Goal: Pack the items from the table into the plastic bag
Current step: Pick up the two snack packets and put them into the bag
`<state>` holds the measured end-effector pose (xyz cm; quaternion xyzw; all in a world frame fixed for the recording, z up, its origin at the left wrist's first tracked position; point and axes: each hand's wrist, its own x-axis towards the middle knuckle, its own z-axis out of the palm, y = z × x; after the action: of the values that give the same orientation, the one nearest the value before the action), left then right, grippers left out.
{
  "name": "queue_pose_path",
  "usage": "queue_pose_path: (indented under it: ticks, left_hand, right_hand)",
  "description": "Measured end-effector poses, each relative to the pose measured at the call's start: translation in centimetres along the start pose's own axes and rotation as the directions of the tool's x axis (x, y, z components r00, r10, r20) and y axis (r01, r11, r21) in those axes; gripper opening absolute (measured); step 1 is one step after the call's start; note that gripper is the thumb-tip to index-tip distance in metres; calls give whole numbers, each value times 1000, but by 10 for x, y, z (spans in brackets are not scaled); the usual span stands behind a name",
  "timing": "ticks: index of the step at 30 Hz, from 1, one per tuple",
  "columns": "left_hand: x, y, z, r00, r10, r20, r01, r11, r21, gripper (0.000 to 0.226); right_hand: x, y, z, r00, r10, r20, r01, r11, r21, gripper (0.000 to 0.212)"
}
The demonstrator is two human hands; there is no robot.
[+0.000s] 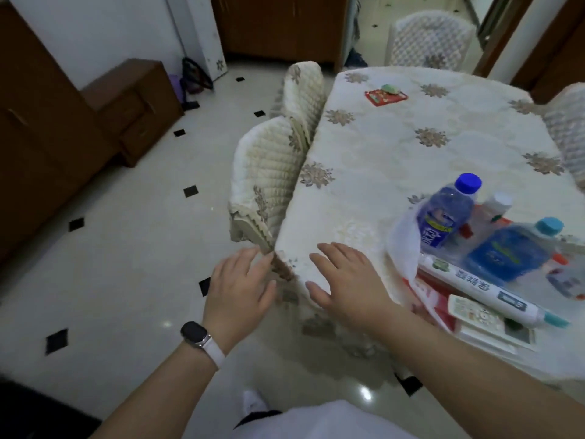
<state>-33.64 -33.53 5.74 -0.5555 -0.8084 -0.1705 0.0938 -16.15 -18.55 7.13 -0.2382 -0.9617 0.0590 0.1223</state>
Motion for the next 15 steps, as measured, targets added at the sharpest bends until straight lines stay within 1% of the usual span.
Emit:
queue_pose_path:
  ticks: [4, 7, 10, 15]
  left_hand:
    - [0, -99, -13, 998, -62, -28, 63, 998, 25, 44]
    - [-1, -162, -30, 992, -120, -39, 121, 993, 16, 45]
    - [1, -214, -48, 985, -161, -56, 163, 986, 31, 46]
    - [7, -281, -59, 965, -243, -95, 247, 969, 28, 45]
  right_hand:
    - [78, -71, 24, 995, -97, -16, 97, 995, -12, 49]
    - [128, -119, 38, 991, -126, -35, 126, 992, 0, 49]
    - [169, -157, 47, 983, -177, -52, 177, 984, 4, 48]
    - [233, -194, 66, 970, -242, -18, 241, 970, -16, 51]
